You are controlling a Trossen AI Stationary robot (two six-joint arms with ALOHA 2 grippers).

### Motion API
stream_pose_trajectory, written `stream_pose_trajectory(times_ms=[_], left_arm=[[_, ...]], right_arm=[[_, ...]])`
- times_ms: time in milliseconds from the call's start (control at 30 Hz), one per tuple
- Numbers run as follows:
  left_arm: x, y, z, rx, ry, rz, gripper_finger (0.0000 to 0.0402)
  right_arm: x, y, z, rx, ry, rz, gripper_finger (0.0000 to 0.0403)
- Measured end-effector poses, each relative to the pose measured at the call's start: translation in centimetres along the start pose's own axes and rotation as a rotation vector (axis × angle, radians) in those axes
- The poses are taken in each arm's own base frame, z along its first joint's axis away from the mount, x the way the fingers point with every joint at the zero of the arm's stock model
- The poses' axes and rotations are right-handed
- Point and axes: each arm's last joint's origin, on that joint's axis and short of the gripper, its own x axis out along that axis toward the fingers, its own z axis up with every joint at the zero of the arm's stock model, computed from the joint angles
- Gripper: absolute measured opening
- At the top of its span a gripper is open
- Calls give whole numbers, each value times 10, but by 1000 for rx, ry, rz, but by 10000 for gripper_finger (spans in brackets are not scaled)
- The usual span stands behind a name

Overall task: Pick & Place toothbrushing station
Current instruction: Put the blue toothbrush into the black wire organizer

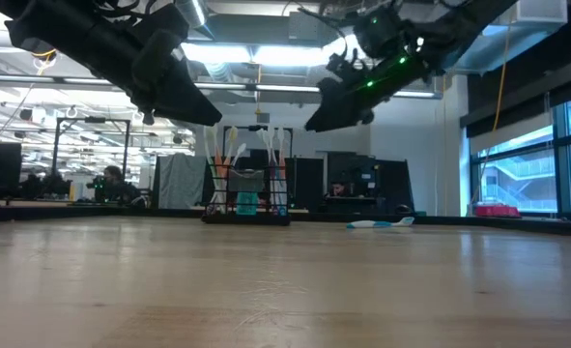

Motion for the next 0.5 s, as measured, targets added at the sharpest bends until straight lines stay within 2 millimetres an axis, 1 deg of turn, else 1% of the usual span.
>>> stream_pose_trajectory(times_ms=[100, 233, 367, 500], left_arm=[[0, 0, 0, 0, 0, 0, 166], [0, 0, 0, 0, 0, 0, 166], [0, 0, 0, 0, 0, 0, 166], [0, 0, 0, 0, 0, 0, 166]], right_arm=[[-15, -3, 3, -42, 59, 2, 216], [-36, -11, 8, -44, 114, -6, 216], [-52, -22, 11, 6, 153, -29, 216], [-63, -32, 9, 76, 203, -64, 216]])
